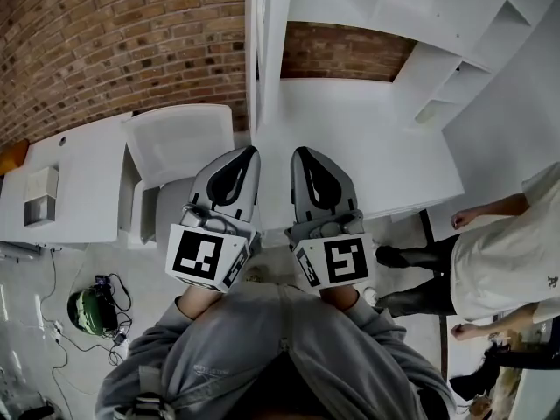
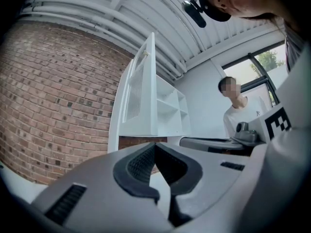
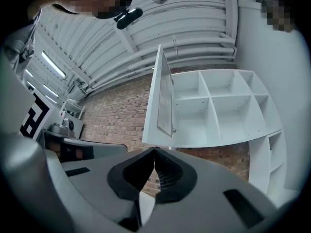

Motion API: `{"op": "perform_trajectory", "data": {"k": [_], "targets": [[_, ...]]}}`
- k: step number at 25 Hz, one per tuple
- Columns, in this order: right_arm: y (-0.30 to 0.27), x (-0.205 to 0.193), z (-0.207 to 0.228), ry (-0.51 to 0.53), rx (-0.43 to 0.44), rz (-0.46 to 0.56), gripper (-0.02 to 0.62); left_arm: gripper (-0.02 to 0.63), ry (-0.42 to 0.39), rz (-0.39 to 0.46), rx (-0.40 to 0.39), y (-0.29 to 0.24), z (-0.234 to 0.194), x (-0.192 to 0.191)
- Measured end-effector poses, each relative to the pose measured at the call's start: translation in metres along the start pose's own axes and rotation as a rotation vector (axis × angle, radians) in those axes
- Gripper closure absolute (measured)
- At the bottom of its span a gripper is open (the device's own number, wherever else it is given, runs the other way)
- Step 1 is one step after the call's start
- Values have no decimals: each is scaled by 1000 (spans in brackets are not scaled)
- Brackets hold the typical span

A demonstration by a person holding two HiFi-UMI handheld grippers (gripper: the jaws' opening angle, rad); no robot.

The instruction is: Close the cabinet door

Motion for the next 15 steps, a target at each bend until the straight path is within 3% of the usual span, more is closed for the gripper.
{"op": "perform_trajectory", "data": {"k": [15], "targets": [[-20,17,8,17,8,20,569,600,-3,32,-23,-15,-5,19]]}}
Point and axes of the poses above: the fingertips, and each gripper's own axes: y backward along the fingers, z to its right, x out of its top, the point moved 5 cm from there along y, backward along the fingers, and after that the axes turned 10 degrees about x, right-handed, at the moved point
